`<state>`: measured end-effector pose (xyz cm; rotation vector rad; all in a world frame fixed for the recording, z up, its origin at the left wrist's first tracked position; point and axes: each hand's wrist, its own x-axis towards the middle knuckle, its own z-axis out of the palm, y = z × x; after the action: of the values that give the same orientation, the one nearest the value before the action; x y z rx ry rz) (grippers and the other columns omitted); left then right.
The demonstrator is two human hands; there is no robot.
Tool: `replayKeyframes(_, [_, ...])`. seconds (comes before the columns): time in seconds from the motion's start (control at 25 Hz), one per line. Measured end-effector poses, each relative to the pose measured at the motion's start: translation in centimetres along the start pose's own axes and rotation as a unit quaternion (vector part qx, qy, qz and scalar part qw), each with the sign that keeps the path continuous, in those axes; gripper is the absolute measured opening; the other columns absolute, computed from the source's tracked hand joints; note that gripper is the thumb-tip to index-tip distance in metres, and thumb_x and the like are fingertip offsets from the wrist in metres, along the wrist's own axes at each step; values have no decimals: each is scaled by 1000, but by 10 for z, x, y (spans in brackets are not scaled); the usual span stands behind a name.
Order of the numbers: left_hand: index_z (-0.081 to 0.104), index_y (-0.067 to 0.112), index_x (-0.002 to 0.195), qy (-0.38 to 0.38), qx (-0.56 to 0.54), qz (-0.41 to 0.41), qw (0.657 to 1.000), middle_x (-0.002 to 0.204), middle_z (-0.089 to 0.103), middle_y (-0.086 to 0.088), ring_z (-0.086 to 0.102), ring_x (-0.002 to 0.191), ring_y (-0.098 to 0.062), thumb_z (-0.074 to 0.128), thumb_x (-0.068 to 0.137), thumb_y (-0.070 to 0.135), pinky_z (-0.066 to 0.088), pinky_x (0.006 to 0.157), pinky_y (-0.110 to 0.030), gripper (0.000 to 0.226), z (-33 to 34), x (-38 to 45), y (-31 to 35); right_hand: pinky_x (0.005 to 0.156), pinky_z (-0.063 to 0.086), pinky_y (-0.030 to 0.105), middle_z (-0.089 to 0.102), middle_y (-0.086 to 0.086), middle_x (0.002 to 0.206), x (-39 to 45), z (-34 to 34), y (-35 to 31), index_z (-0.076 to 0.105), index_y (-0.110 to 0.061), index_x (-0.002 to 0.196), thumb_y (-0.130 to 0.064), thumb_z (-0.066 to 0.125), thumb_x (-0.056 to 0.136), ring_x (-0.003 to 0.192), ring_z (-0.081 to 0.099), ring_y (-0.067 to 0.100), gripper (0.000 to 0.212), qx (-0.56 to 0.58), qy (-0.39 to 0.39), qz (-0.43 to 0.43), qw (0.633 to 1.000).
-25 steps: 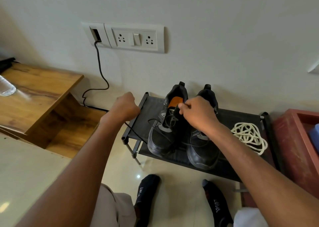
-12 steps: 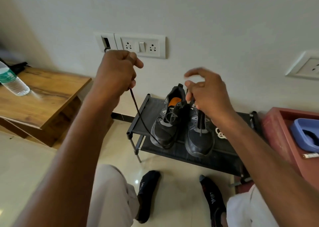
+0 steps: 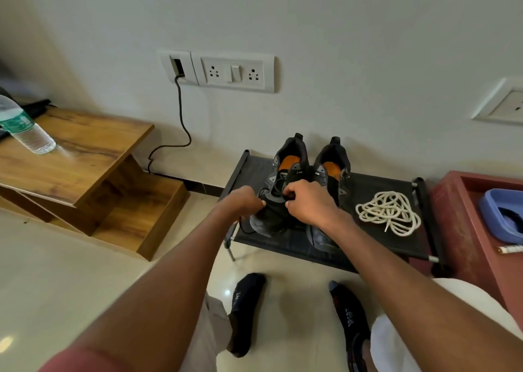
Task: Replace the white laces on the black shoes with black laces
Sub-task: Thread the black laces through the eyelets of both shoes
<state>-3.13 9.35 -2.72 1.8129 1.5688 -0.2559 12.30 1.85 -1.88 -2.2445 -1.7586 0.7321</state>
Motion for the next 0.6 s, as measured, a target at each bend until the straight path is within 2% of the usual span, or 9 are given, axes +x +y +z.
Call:
replayKeyframes(0.08, [58, 5, 86, -45, -10, -8, 999, 68, 51, -6, 45, 53, -15, 56, 107, 35, 42, 52, -27, 36, 1, -1, 4, 77, 64, 41, 73, 5, 112, -1, -6, 2, 70, -25, 128, -17, 63, 98, 76, 75, 20, 32, -1, -7, -1, 1000])
replayKeyframes(0.16, [59, 5, 92, -89, -43, -24, 995, 68, 50, -5, 44, 54, -14, 54, 107, 31, 41, 51, -26, 30, 2, -5, 7, 59, 61, 31, 76, 4, 100, -4, -19, 6, 75, -22, 114, -9, 59, 99, 56, 73, 15, 26, 28, 0, 7, 1000])
replayKeyframes(0.24, [57, 5, 90, -115, -72, -28, 990, 71, 51, -7, 48, 58, -16, 51, 106, 20, 44, 54, -27, 23, 0, -11, 12, 48, 52, 23, 77, 5, 86, -10, -30, 11, 76, -19, 97, -5, 57, 100, 55, 73, 17, 24, 74, 10, 27, 997])
replayKeyframes(0.32, [57, 2, 92, -132, -121, -4, 984, 76, 55, -11, 55, 63, -19, 47, 105, 8, 50, 59, -29, 17, -7, -30, 20, 49, 54, 26, 77, 9, 81, -18, -38, 12, 74, -15, 93, -6, 55, 102, 60, 74, 22, 23, 154, -5, 50, 987])
replayKeyframes(0.36, [58, -1, 100, -136, -170, 25, 976, 81, 59, -14, 61, 68, -21, 46, 105, 4, 54, 63, -30, 13, -13, -43, 23, 53, 57, 28, 78, 11, 83, -21, -42, 10, 74, -13, 95, -5, 54, 103, 63, 75, 23, 23, 214, -17, 61, 975])
replayKeyframes(0.44, [57, -2, 123, -116, -315, 109, 936, 93, 65, -18, 69, 84, -27, 47, 104, -5, 61, 76, -35, 22, -27, -67, 27, 64, 61, 31, 79, 16, 92, -27, -52, 4, 75, -7, 104, -1, 51, 103, 72, 76, 25, 24, 359, -31, 75, 930])
replayKeyframes(0.56, [54, -1, 137, -57, -513, 248, 820, 106, 73, -23, 72, 104, -33, 49, 101, -12, 61, 96, -39, 37, -52, -88, 24, 84, 63, 35, 80, 13, 106, -32, -71, -2, 72, -5, 121, 7, 49, 101, 96, 78, 27, 32, 539, -27, 26, 842])
replayKeyframes(0.6, [54, -2, 137, -41, -547, 271, 791, 111, 73, -24, 72, 109, -33, 51, 100, -13, 60, 98, -38, 40, -58, -91, 22, 86, 63, 35, 80, 10, 108, -35, -75, -3, 71, -7, 123, 9, 53, 100, 99, 78, 26, 33, 555, -12, -7, 832])
